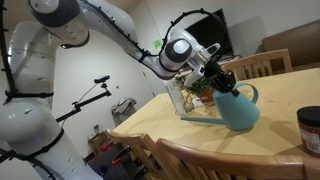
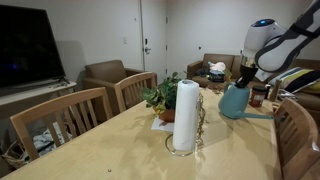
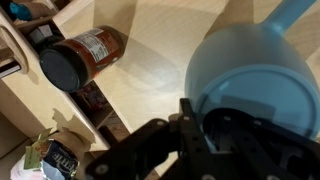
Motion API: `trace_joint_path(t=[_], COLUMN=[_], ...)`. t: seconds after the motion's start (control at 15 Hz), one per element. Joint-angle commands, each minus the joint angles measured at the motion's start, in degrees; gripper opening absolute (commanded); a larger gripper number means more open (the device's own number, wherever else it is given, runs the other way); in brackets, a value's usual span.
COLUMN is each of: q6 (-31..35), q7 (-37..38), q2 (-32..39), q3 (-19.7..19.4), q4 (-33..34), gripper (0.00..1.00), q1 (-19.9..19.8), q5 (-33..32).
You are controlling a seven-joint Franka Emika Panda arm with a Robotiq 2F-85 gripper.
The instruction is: Pick up the watering can and water the plant
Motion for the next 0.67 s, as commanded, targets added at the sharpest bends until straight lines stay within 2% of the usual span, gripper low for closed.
trace_joint_path(t=[0.0,0.2,0.27,0.47,0.6], q6=[-0.3,-0.3,-1.2,-3.2,-3.3], q7=[1.2,1.2,0.2,-3.4,-5.1], q2=[-0.3,-0.3,-1.3,-2.9,-3.5], q3=[1.6,1.6,2.7,8.9,13.8], q4=[0.3,0.3,-0.2,-0.7,-0.5], gripper=[0.17,0.17,0.04,0.04,0.04], q1=[-1.8,-1.8,-2.6,-7.7,-12.1], q5=[-2.0,-2.0,-1.0,3.1,8.1])
